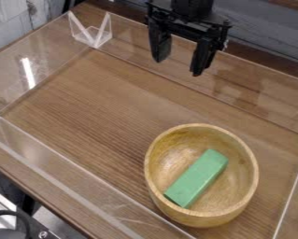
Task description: Remove the green block from inside the brown bowl and put it on the table
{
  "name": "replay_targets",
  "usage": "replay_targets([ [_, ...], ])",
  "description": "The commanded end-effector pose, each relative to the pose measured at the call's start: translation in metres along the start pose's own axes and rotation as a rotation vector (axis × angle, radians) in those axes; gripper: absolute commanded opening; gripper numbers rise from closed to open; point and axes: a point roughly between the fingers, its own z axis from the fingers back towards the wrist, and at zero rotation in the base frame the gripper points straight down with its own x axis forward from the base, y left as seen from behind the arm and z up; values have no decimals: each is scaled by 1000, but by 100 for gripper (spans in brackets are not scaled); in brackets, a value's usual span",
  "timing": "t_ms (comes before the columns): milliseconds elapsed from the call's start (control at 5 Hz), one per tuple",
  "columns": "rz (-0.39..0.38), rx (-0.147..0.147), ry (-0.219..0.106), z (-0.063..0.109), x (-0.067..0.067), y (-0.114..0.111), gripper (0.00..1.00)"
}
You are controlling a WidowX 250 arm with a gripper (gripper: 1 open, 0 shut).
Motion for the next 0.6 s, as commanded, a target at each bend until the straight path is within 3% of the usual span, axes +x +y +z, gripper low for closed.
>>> replay_targets([
  [0,-78,3,20,-15,-23,-21,100],
  [200,-184,9,4,-26,-56,-51,100],
  [400,-225,20,-30,-45,-70,-73,100],
])
